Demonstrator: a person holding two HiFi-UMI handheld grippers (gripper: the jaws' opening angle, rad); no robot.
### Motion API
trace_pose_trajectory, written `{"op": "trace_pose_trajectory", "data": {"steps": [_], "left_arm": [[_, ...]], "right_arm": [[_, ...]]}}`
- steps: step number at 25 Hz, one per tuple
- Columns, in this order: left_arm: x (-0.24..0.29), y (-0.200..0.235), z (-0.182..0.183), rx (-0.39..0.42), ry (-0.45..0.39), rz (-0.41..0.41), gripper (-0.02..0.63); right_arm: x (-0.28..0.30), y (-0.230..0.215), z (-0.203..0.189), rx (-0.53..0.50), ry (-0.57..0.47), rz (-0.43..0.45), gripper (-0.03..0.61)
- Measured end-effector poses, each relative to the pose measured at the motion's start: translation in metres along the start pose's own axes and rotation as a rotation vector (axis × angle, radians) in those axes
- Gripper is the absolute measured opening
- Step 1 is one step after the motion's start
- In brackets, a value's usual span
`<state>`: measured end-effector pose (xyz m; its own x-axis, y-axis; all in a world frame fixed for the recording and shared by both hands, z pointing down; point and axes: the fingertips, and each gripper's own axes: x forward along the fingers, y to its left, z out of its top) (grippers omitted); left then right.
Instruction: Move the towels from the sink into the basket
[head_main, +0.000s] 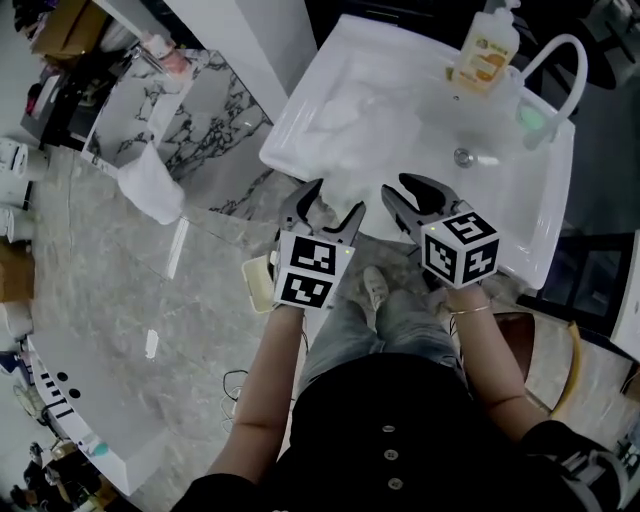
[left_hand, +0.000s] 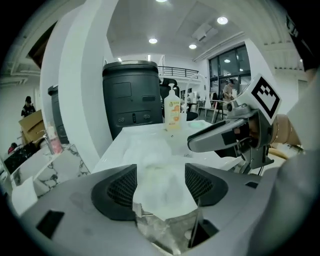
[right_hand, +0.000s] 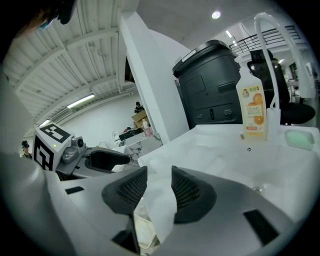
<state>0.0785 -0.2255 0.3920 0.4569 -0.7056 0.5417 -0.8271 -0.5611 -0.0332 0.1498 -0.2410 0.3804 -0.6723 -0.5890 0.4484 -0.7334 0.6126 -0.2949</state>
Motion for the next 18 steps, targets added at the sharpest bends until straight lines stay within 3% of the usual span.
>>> {"op": "trace_pose_trajectory", "data": {"steps": [4, 9, 18], "left_arm": [[0.024, -0.005, 0.0, 0.051, 0.048, -0.01, 0.279], [0.04, 0.008, 0.005, 0.119, 0.071, 0.036, 0.284], [0.067, -0.002, -0.006, 0.152, 0.156, -0.075, 0.285]], "right_arm": [[-0.007, -0.02, 0.001, 0.016, -0.02, -0.033, 0.144], [-0.009, -0.034, -0.003, 0.036, -0.019, -0.04, 0.144], [-0.009, -0.058, -0.001, 0.058, -0.039, -0.061, 0.144]]}}
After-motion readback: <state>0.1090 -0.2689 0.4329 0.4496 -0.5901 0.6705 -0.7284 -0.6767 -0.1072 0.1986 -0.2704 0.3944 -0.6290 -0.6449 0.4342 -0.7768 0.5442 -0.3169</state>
